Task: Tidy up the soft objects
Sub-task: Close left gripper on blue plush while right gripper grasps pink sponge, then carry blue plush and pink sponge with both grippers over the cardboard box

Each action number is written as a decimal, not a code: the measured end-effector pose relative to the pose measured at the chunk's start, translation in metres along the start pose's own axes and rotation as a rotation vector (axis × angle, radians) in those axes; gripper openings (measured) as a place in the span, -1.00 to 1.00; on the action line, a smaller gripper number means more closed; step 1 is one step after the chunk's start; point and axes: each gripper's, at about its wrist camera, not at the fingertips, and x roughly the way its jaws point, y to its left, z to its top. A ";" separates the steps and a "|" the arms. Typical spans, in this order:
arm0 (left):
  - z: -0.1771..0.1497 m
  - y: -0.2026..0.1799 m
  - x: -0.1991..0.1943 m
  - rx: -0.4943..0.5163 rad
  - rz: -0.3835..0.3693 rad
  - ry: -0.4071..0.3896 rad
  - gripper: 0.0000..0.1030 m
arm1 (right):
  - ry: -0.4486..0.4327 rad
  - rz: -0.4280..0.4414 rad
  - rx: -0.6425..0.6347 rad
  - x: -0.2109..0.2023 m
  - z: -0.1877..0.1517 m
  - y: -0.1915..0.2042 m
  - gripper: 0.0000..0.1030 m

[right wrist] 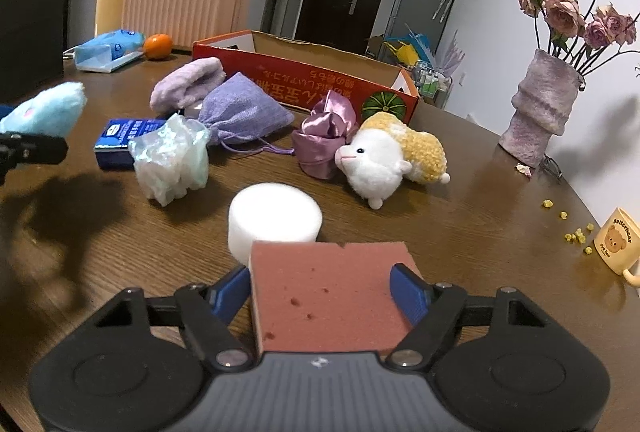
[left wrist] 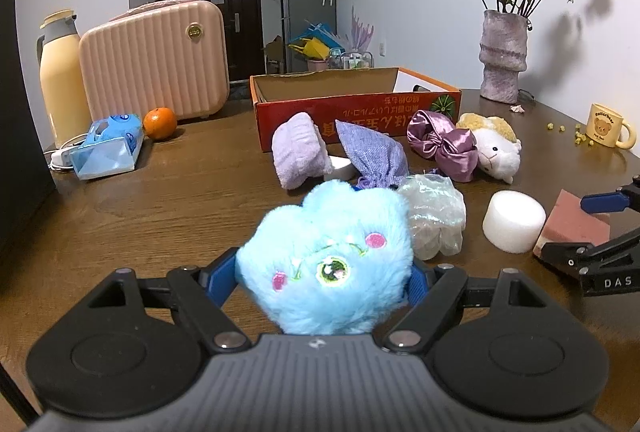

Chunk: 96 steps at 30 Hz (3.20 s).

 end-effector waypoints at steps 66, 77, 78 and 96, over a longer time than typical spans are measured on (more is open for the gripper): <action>0.136 0.007 0.089 -0.056 0.014 -0.171 0.58 | -0.287 0.128 0.218 0.069 0.177 -0.068 0.92; 0.173 0.017 0.141 -0.093 0.063 -0.177 0.58 | -0.272 0.119 0.241 0.121 0.223 -0.070 0.92; 0.177 0.018 0.146 -0.098 0.066 -0.179 0.58 | -0.268 0.117 0.240 0.126 0.226 -0.071 0.92; 0.216 0.029 0.227 -0.121 0.130 -0.145 0.58 | -0.175 0.058 0.215 0.207 0.262 -0.071 0.92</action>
